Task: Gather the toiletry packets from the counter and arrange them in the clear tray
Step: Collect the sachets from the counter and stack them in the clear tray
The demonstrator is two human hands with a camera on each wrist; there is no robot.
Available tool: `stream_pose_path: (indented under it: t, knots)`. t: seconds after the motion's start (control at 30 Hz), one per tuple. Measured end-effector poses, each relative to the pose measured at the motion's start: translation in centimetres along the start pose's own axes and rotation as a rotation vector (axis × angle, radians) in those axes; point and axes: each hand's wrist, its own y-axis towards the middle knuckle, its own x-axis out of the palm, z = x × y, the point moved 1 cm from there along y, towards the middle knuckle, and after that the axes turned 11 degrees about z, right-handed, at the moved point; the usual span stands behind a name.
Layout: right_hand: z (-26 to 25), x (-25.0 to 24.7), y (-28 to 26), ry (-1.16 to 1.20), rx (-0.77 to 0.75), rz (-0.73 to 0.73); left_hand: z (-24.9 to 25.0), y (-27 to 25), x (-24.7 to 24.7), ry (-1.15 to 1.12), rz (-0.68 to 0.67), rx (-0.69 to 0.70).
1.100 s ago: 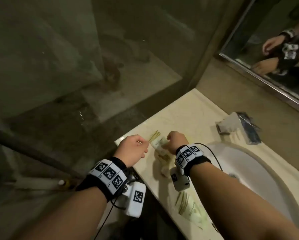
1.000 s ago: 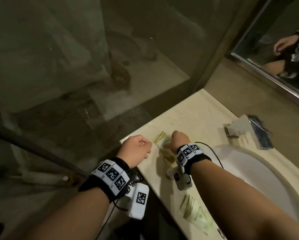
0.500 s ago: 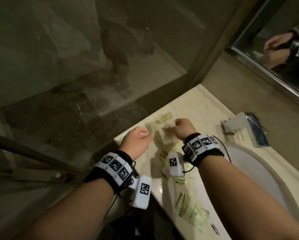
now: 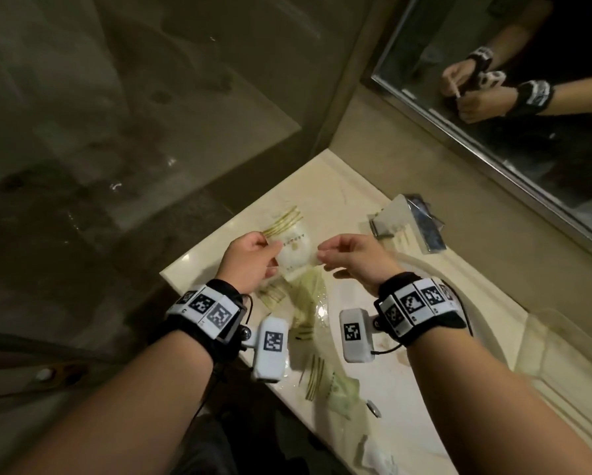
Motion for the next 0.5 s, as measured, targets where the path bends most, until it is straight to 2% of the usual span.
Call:
stream_pose_path:
  t: [0.03, 0.1, 0.2, 0.33, 0.5]
  knots:
    - [0.7, -0.3, -0.3, -0.071, -0.016, 0.04, -0.3, 0.2, -0.3, 0.013, 0.032, -0.009]
    - [2.7, -0.8, -1.2, -0.38, -0.076, 0.088, -0.8, 0.5, -0.9, 0.027, 0.081, -0.021]
    - [7.1, -0.7, -4.1, -0.771, -0.058, -0.004, -1.6, 0.8, -1.6, 0.029, 0.12, -0.042]
    - [12.1, 0.2, -7.7, -0.906, 0.019, -0.133, -2.1, 0.5, -1.9, 0.02, 0.11, -0.07]
    - [14.5, 1.4, -8.6, -0.941, -0.017, -0.087, -2.4, -0.5, -1.1, 0.049, 0.061, -0.085]
